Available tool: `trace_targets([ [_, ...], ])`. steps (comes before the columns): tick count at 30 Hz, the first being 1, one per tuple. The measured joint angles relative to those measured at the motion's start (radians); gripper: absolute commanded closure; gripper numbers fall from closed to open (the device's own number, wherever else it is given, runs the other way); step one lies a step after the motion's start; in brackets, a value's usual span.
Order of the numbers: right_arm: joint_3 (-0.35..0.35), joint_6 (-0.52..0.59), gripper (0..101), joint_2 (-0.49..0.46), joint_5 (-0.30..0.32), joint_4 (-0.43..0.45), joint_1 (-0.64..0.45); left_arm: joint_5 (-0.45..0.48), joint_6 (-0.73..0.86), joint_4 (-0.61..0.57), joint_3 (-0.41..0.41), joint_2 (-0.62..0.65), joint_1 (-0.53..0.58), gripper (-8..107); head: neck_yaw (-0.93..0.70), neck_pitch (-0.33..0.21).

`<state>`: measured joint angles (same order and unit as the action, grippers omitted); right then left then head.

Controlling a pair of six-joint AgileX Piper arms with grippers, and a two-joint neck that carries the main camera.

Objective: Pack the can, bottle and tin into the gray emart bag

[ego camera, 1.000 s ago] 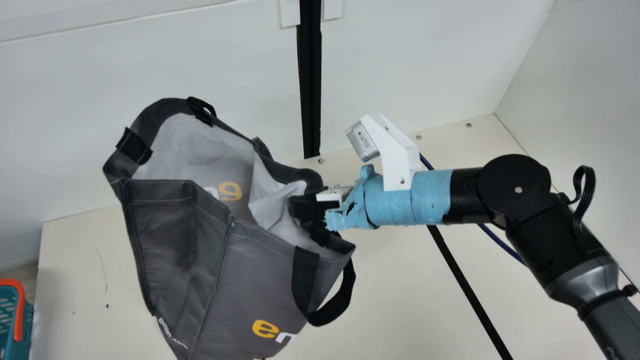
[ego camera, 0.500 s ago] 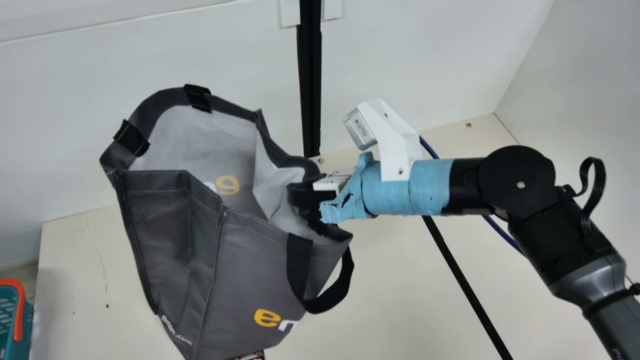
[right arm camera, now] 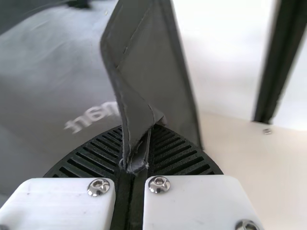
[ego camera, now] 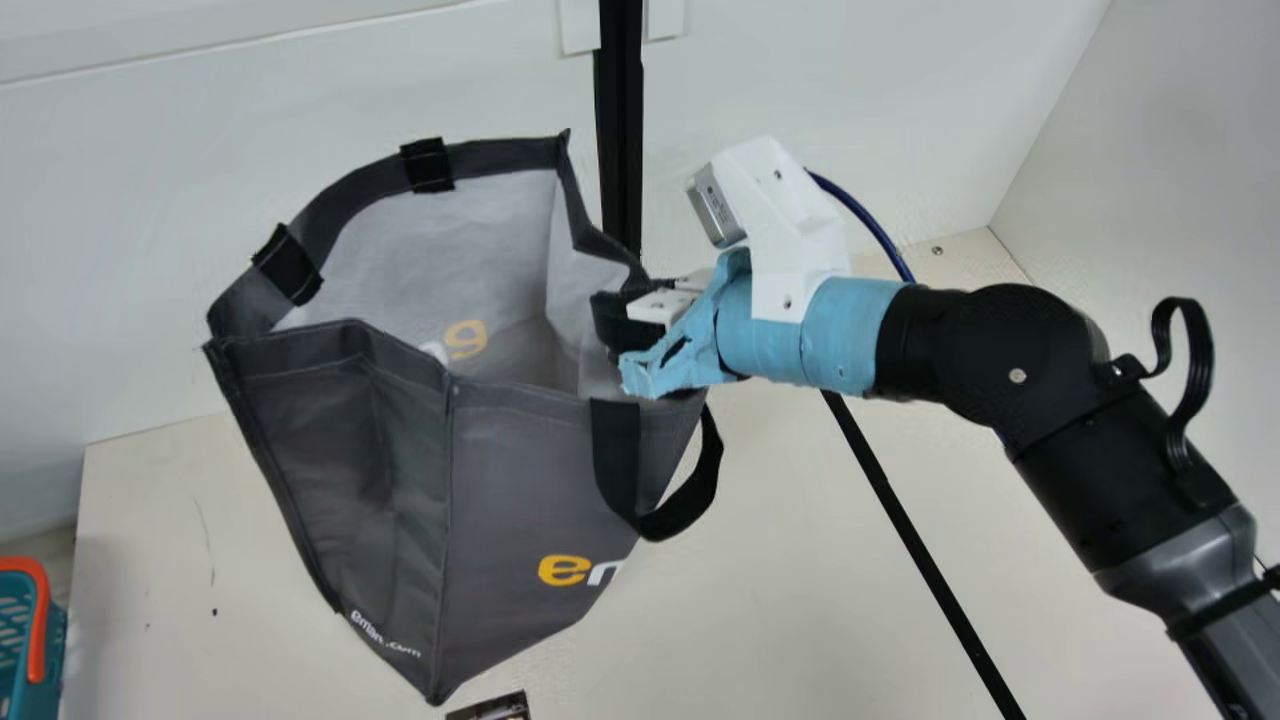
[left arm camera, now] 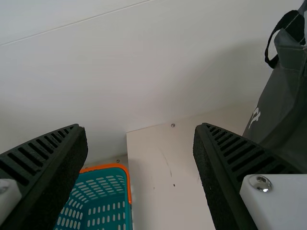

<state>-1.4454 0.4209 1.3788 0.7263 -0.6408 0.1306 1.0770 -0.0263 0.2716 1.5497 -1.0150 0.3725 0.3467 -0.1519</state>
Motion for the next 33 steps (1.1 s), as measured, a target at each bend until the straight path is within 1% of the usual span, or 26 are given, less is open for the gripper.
trace_targets([
  [4, -0.012, -0.088, 101, 0.006, -0.057, 0.12, 0.002, 0.0, 0.0, 0.0, 0.0, 0.0, 0.0, 9, 0.002, 0.0],
  [8, -0.029, -0.178, 101, 0.015, -0.093, 0.233, 0.0, 0.0, 0.0, 0.0, 0.0, 0.0, 0.0, 9, 0.002, 0.0],
  [14, -0.07, -0.321, 101, 0.033, -0.107, 0.408, -0.013, 0.0, 0.0, 0.0, 0.0, 0.0, 0.0, 9, 0.002, 0.0],
  [19, -0.108, -0.421, 101, 0.044, -0.11, 0.52, -0.031, 0.0, 0.0, 0.0, 0.0, 0.0, 0.0, 9, 0.002, 0.0],
  [26, -0.15, -0.527, 101, 0.056, -0.098, 0.635, -0.071, 0.0, 0.0, 0.0, 0.0, 0.0, 0.0, 9, 0.002, 0.0],
  [33, -0.18, -0.575, 101, 0.062, -0.085, 0.685, -0.132, 0.0, 0.0, 0.0, 0.0, 0.0, 0.0, 9, 0.002, 0.0],
])
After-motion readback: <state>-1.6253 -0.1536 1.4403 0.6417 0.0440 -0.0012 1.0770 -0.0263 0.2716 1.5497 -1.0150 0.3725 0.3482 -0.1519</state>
